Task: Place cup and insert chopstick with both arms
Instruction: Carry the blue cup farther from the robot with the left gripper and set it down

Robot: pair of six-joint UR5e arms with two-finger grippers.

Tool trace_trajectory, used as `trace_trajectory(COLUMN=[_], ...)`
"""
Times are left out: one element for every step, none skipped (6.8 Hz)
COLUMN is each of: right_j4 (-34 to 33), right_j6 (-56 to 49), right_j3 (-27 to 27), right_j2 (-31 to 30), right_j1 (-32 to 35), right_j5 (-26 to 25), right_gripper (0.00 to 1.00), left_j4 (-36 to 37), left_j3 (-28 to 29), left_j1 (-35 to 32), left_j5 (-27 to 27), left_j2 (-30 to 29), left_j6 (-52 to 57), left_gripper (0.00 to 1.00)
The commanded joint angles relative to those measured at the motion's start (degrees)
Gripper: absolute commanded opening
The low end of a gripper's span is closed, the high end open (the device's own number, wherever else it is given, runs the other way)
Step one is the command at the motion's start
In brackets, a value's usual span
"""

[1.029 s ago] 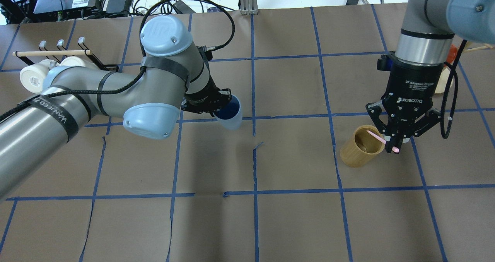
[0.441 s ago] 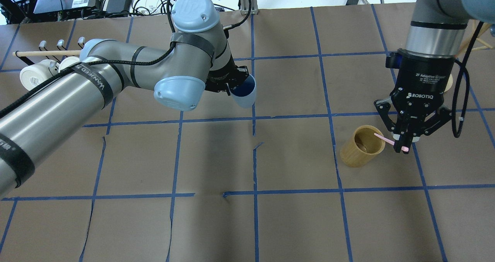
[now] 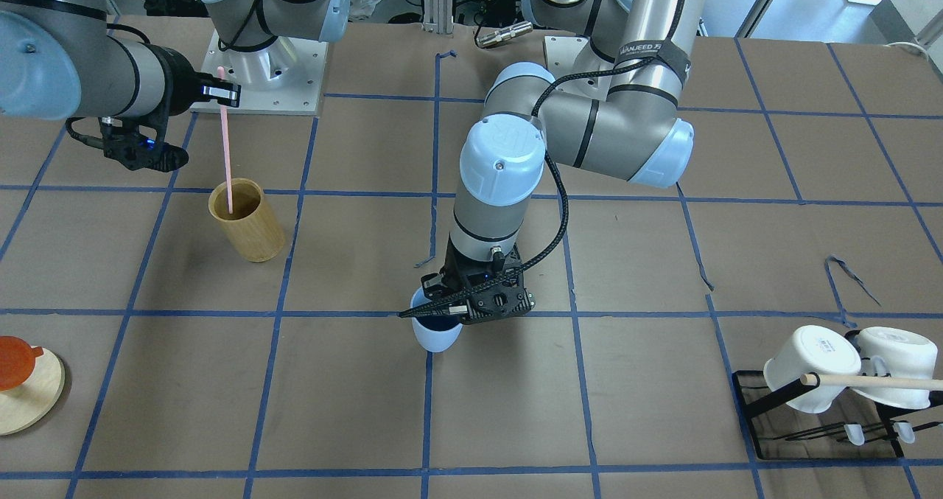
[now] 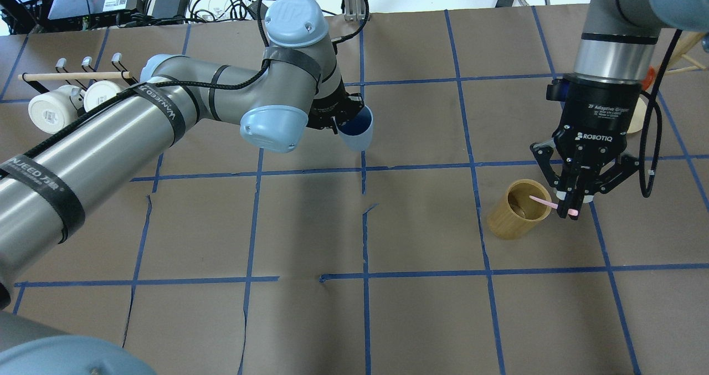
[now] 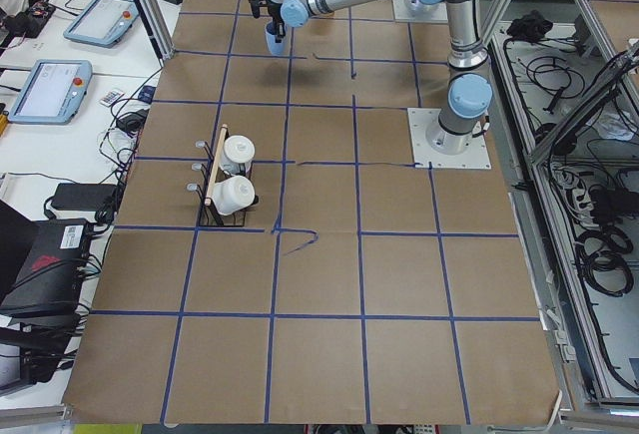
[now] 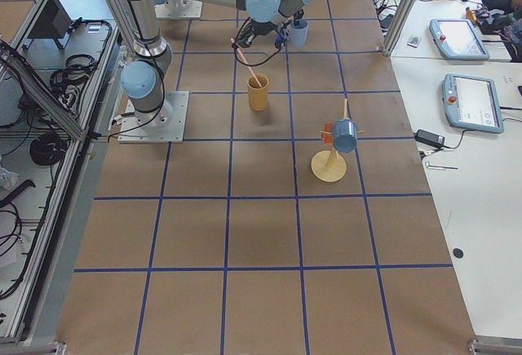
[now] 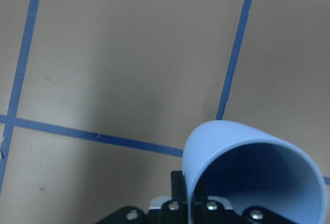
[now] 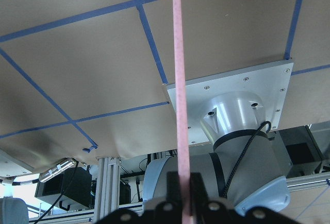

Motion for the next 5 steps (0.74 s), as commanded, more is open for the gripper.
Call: trace_trajectory(right_j4=[0.57,0.74,2.22,3.54,3.64], right_j6=[-0.08,-0.08,0.53,0.63,0.71], right_j3=[0.61,0.61,0.61,0.61,0.52], right_j2=[1.05,2.02,2.2,2.47,2.64], right_j1=[-0.02,-0.02,-0.02,-0.37,-0.46], right_j5=[0.0,0.17,0.35,3.13,3.42], right_gripper=[0.14,0.14,0.12,0.12,0.12], left_j4=[1.01,1.1,1.1,1.1,1.01], left_j3=[0.15,0.06,0.24,0.24,0.5], left_j1=[-0.43,-2.08,-2.36,-2.45,-2.36], left_j5=[-0.41,0.38,0.38,0.38,0.12], left_j2=[-1.57,-2.36,-2.71,-3.07,-2.37], left_j6=[-0.09,-0.09,-0.09,-0.01,-0.01], left_gripper=[0.0,0.0,0.37,0.48,0.55])
